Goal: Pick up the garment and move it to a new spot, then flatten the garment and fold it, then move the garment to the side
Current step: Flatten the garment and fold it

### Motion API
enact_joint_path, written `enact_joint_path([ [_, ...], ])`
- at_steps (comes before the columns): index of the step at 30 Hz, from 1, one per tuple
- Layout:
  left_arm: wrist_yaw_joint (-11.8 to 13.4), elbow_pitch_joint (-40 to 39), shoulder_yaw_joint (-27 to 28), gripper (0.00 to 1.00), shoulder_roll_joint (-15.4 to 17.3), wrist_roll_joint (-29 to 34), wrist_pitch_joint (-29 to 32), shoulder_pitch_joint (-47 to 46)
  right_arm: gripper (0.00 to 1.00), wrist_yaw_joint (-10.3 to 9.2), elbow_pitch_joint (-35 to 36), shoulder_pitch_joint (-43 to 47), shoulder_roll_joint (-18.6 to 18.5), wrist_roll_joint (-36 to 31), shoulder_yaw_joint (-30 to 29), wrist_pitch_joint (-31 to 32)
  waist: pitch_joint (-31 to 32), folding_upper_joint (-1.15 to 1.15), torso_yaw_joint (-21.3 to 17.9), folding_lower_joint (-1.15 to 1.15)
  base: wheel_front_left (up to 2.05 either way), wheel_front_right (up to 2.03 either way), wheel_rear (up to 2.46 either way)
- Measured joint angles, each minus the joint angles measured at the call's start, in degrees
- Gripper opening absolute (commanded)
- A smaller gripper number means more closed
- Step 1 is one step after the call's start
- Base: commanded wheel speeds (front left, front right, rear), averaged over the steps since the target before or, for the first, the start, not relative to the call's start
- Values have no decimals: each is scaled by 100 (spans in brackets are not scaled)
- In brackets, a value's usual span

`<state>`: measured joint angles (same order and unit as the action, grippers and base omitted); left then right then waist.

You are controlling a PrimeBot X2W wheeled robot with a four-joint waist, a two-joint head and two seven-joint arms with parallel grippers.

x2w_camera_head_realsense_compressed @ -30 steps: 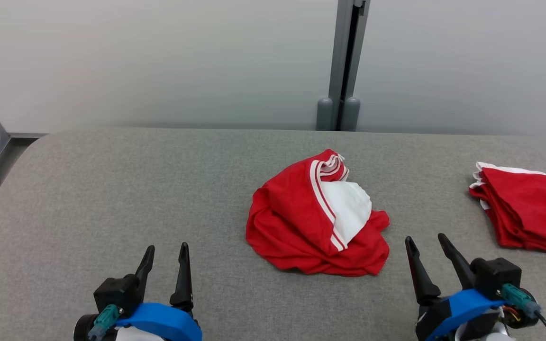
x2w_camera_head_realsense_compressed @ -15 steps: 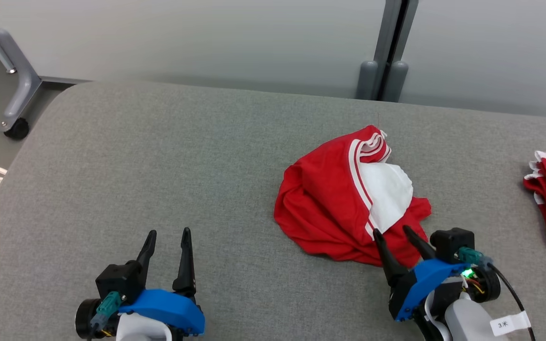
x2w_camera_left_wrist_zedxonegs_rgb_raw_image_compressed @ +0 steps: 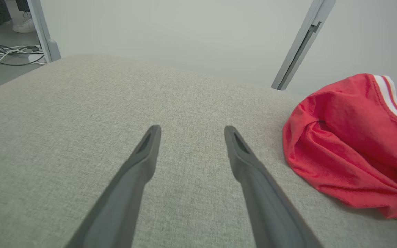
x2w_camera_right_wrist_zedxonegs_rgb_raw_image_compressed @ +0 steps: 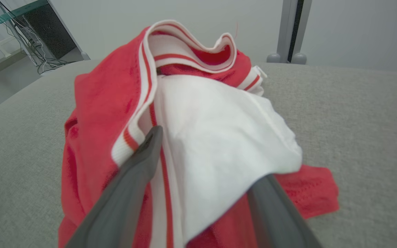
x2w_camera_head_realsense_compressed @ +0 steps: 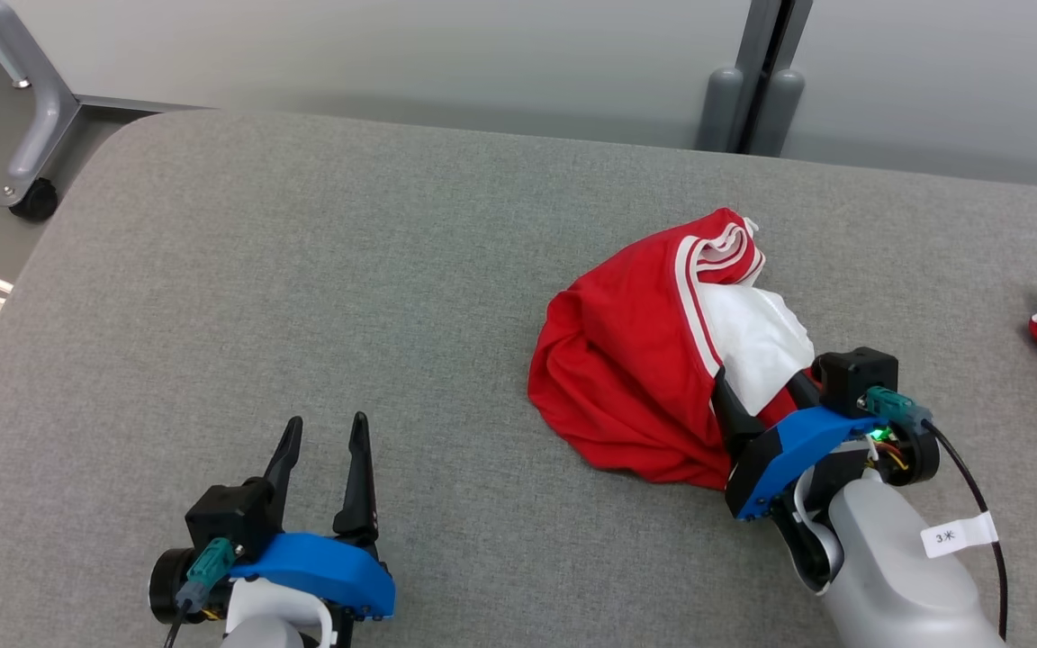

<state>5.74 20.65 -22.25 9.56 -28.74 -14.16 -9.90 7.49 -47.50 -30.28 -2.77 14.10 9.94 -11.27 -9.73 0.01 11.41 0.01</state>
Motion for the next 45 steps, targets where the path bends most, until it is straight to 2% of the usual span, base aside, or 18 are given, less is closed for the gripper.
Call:
enact_joint_path([
  [4,0,16,-7,100,-2,1,-9,-49,100,0,-153,-159,-1,20,40,-121,-26,0,-18,0,0,0,0],
  [5,0,18,-9,100,-2,1,-11,-60,95,0,-201,-182,0,14,54,-146,-31,0,-24,0,0,0,0],
  [6,0,22,-12,100,-2,3,-13,-62,37,0,-257,-219,0,-13,60,-178,-36,0,-30,0,0,0,0],
  [7,0,26,-18,100,-4,5,-13,-62,0,0,-304,-260,-1,-58,64,-196,-40,0,-34,0,0,0,0],
  [11,1,43,-20,100,-1,5,-15,-75,0,0,-324,-343,0,-30,108,-298,-36,0,-74,0,0,0,0],
  [15,16,27,-1,100,3,8,-36,-75,0,0,7,-344,-2,91,302,-350,26,0,-145,0,0,0,0],
  [23,45,-67,102,100,4,-2,-59,-72,0,0,1588,367,-1,247,1038,-367,313,0,-323,-1,0,0,0],
  [29,46,-105,116,100,-8,-13,-66,-67,0,0,2661,823,1,430,1919,172,465,-1,-375,-1,0,0,0],
  [35,85,-167,222,100,34,-44,-68,-74,0,0,2724,876,2,582,2749,475,475,-2,-145,-1,0,0,0],
  [40,102,-201,296,100,90,-43,-76,-73,0,0,2249,842,-1,839,3219,460,448,-2,98,-1,0,0,0],
  [42,102,-205,300,100,91,-43,-77,-63,53,0,2031,833,0,917,3376,433,437,-1,169,0,0,0,0],
  [43,102,-204,302,100,91,-43,-81,-49,100,0,1939,831,-4,949,3494,441,436,-1,191,0,0,0,0],
  [45,102,-202,304,100,89,-42,-82,-11,100,0,1795,831,-1,975,3688,444,457,-1,199,0,0,0,0],
])
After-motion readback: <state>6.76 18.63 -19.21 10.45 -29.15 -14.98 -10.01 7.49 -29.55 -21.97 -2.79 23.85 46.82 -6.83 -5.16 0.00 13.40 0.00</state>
